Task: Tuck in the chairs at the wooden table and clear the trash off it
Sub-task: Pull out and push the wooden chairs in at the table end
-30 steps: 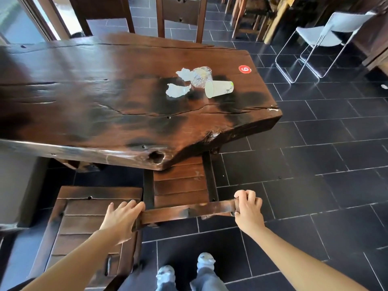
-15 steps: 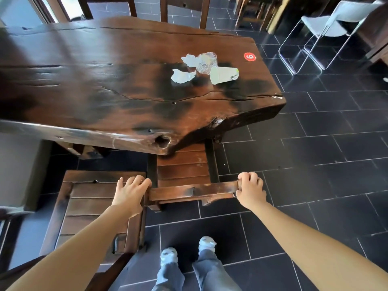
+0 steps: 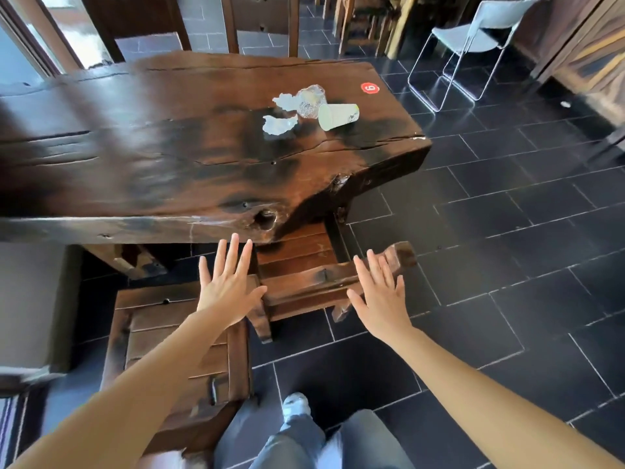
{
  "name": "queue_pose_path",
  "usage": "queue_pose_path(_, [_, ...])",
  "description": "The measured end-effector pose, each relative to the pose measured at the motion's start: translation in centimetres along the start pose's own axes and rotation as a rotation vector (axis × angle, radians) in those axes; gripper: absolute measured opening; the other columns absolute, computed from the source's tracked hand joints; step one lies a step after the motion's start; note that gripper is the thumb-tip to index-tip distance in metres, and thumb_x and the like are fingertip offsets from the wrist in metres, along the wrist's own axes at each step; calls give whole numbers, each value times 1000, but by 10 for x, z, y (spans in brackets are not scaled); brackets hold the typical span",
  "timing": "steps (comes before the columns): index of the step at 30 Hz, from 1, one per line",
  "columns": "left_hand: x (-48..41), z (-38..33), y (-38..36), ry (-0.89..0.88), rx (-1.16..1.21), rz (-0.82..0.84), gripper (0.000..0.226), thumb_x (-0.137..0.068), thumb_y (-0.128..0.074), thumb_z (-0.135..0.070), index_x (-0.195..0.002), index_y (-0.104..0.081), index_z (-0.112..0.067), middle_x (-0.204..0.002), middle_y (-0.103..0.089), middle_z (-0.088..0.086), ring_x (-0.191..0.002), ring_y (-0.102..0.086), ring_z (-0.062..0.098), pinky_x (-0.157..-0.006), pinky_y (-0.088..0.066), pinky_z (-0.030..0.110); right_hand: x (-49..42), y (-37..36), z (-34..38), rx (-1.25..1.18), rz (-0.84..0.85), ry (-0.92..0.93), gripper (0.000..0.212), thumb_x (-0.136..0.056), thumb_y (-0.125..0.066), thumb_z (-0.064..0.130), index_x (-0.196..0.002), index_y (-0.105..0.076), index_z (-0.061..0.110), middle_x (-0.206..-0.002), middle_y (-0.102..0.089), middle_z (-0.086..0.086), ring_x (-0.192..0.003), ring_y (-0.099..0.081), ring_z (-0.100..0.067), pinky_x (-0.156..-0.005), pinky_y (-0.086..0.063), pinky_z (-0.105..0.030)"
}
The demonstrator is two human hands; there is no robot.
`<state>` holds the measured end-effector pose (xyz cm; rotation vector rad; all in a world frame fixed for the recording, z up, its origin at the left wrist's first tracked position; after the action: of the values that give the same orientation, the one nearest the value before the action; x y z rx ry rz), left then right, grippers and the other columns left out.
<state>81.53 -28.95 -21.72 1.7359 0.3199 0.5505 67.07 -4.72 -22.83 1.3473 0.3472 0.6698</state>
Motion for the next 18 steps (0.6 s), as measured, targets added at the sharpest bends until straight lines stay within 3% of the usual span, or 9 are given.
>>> queue_pose_path(5, [17,4,30,-92,-63,-94,84,-90,-35,-58,-140,23,-24,-146,32,-1,-136,31,21,-109,16,49,28,17,37,-23,-101,83,63,-97,-37,42,-150,-8,24,-160,0,-5,-147,1,-26,-113,-10,-59])
queue_pose_path(12, [96,-17,34,-205,-45,-108,83,-89,-38,-56,-144,16,-25,-148,28,-2,-137,27,20,-112,11,49,92,15,69,-18,-120,91,63,-97,-35,43,-150,-8,21,-160,4,-6,-147,0,-27,-114,-7,-58])
queue_pose_path(18, [185,43,31,-155,-97,-138,83,-88,-39,-57,-145,13,-26,-152,23,-1,-139,24,20,-112,11,51,148,-9,155,-69,-93,192,64,-97,-35,45,-150,-6,24,-160,6,-3,-147,2,-24,-113,-5,-59])
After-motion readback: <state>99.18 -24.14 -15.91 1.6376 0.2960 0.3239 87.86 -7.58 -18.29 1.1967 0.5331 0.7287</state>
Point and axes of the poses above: each hand's wrist, its own x-axis away from the middle knuckle, its own y-axis out of the back of the hand, z = x × y, the point moved 1 cm from there along -x, towards the middle knuckle
